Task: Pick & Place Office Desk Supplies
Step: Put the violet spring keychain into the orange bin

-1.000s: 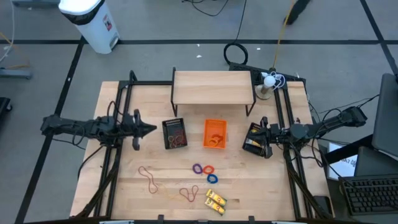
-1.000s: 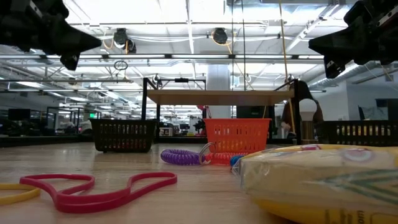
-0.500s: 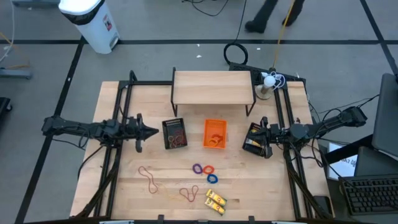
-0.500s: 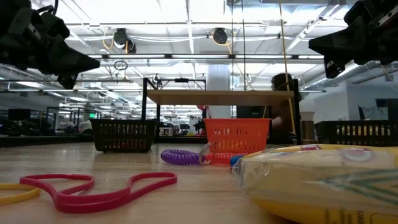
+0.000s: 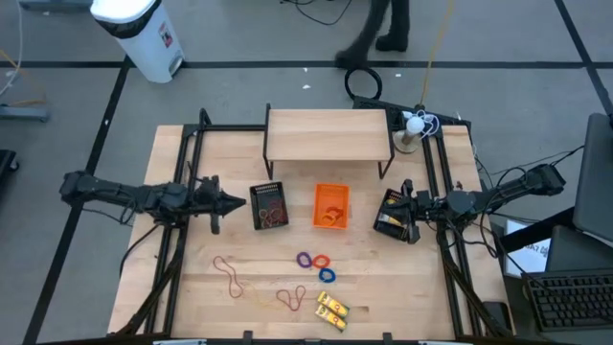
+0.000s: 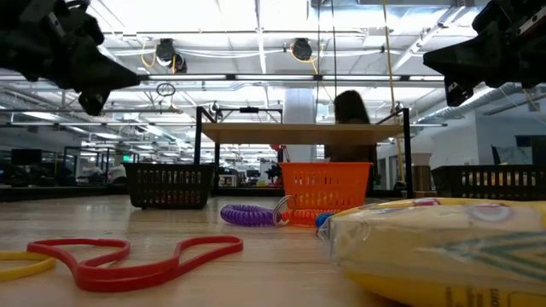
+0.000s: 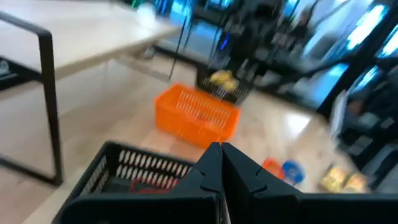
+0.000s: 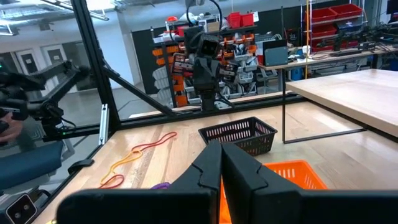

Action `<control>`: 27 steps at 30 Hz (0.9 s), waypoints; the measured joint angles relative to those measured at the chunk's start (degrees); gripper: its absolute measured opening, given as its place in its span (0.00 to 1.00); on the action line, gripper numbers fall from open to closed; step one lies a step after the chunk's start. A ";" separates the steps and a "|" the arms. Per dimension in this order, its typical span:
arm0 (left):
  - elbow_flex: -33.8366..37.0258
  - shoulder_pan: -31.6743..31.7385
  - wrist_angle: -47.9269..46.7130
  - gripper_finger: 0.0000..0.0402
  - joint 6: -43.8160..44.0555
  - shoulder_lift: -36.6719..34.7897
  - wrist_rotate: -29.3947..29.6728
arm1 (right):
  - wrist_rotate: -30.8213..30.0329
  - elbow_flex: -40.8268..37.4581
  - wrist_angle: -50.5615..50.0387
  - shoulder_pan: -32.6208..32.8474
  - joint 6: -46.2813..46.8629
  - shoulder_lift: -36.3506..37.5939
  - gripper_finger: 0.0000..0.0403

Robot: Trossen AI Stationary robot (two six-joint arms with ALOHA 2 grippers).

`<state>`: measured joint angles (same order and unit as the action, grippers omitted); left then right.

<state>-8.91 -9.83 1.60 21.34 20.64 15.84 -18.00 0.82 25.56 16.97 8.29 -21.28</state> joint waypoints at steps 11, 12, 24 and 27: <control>-29.98 -8.16 -12.28 0.01 -5.28 47.29 -2.90 | -2.54 0.00 -0.02 -0.02 -0.22 0.00 0.01; -32.82 -8.14 -12.76 0.02 -6.32 51.19 -4.63 | -2.93 0.00 -0.04 -0.02 -0.23 -0.02 0.01; -54.79 -8.21 -19.69 0.21 -25.38 80.73 -14.32 | -2.75 0.00 -0.09 0.00 -0.24 -0.03 0.01; -59.35 -8.21 -23.63 0.28 -29.11 84.87 -14.30 | -2.74 0.00 -0.11 0.00 -0.23 -0.02 0.01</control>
<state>-68.26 -18.04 -22.04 -7.77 105.51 1.54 -20.74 0.82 25.45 16.97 8.07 -21.30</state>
